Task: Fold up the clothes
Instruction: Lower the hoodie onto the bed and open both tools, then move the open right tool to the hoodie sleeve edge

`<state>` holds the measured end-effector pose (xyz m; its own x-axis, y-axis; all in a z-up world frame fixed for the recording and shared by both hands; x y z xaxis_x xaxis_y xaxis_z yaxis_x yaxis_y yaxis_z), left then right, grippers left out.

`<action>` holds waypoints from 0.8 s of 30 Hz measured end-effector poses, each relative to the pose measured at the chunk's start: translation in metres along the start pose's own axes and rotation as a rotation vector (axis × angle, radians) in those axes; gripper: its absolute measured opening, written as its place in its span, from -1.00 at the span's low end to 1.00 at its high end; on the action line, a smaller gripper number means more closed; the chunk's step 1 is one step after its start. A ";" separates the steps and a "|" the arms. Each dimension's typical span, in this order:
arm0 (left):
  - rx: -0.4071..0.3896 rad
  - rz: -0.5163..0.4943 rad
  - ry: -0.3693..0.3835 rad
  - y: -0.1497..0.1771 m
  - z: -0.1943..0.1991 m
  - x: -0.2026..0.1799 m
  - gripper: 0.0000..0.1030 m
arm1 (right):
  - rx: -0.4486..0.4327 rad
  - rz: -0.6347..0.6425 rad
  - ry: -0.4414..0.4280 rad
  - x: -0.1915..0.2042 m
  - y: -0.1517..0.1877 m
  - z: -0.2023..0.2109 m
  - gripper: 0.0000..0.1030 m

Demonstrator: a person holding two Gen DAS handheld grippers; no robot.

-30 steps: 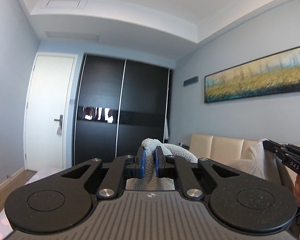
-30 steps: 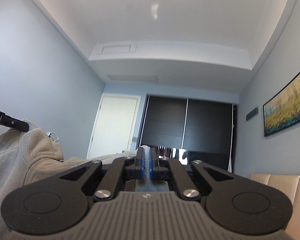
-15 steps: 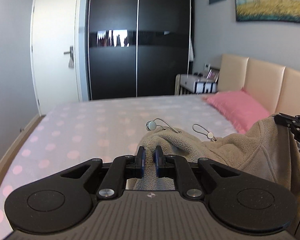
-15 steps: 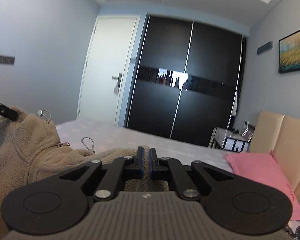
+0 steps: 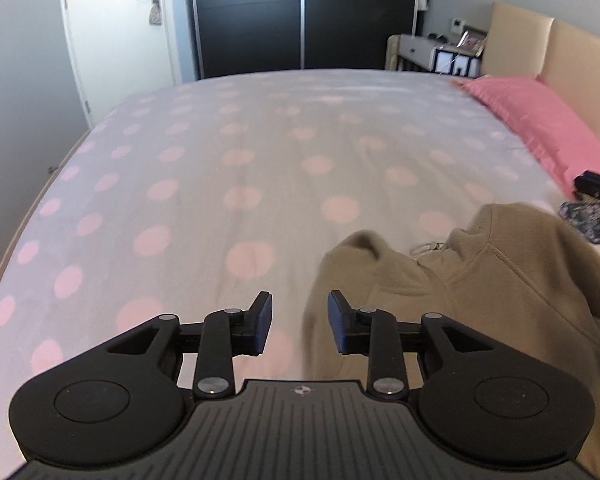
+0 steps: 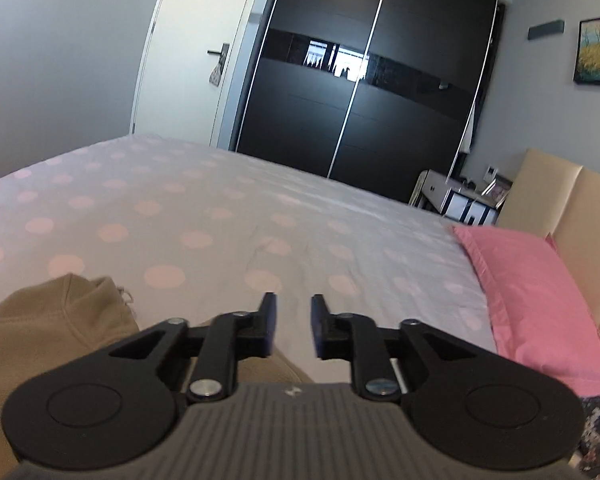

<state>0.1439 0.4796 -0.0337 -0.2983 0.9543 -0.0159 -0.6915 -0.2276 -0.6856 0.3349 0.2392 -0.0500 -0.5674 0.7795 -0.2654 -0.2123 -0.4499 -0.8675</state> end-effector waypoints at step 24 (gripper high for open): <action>0.130 0.134 -0.030 0.157 0.100 0.035 -0.02 | 0.291 -0.091 0.034 -0.101 0.140 0.167 0.16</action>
<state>-0.0404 0.4580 -0.0692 -0.4112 0.9082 -0.0776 -0.7232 -0.3769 -0.5788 0.2296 0.0251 -0.0747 -0.5095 0.8344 -0.2104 -0.4826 -0.4795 -0.7330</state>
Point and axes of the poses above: each gripper's, at about its wrist camera, not at the fingertips, and z roughly against the way its jaws point, x to its left, y to its underside, the point moved 6 cm from there along -z, roughly the way its jaws point, and after that the axes turned 3 degrees about y, right-handed, at the moved point
